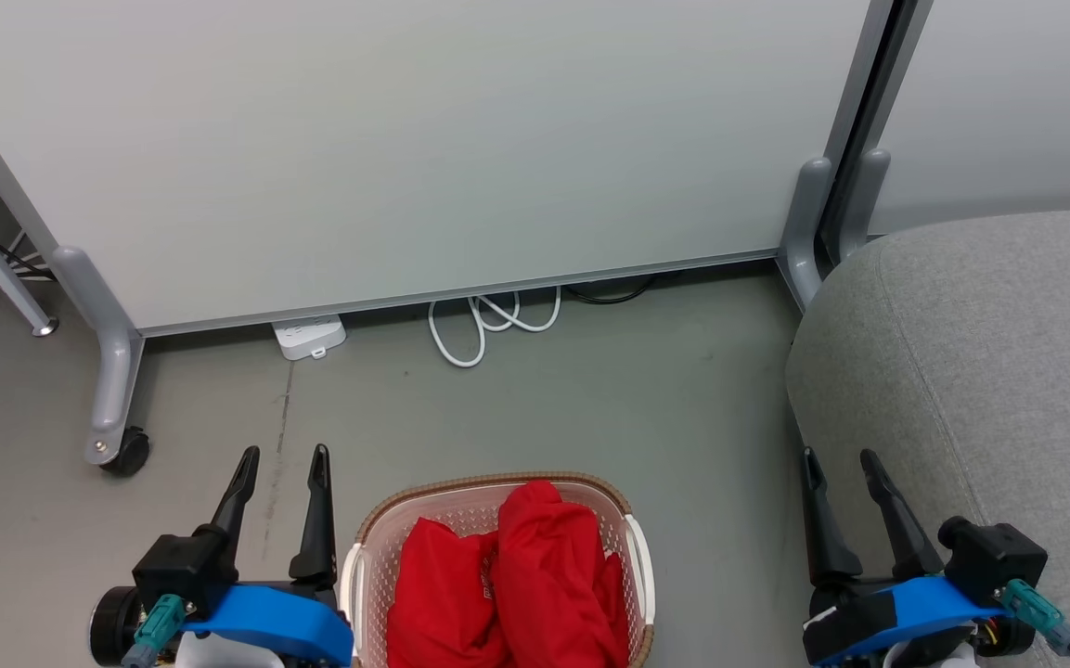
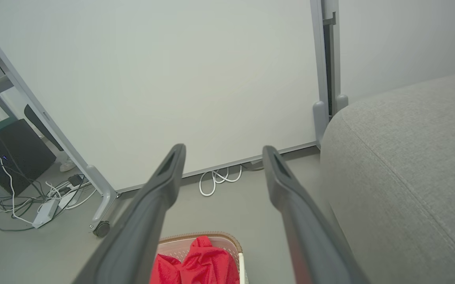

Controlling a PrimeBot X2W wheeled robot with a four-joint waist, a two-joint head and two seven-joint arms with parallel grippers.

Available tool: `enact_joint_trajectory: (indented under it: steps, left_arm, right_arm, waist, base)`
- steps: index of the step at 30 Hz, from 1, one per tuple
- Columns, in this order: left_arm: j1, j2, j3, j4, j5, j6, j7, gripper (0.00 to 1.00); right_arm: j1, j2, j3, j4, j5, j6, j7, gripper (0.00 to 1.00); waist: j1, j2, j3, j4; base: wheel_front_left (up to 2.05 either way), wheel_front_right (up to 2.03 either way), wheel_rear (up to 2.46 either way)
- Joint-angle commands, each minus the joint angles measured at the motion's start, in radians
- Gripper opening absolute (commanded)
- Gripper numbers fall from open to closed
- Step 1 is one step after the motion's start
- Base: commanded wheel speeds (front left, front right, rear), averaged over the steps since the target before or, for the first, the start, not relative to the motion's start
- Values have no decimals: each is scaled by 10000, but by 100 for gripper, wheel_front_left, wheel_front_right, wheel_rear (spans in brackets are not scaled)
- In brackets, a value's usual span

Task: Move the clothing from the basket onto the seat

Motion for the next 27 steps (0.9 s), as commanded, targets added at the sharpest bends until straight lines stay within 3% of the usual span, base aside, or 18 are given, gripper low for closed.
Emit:
enact_joint_trajectory:
  steps: [1,21,27]
  left_arm:
    - [-175,65,-14,-4,187,55,-89,100]
    - [-176,79,-199,347,1384,92,-467,100]
    - [-199,79,-223,452,1266,73,-461,100]
  right_arm:
    - [-214,-53,-8,11,-240,-3,-98,100]
    - [3,-58,-58,222,-1652,-3,-450,100]
    - [-10,-57,-40,321,-1640,-3,-444,100]
  waist:
    - [0,-1,0,4]
    - [0,-1,-93,57]
    - [0,-1,-106,96]
  base:
    - [0,0,0]
    - [0,0,0]
    - [0,0,0]
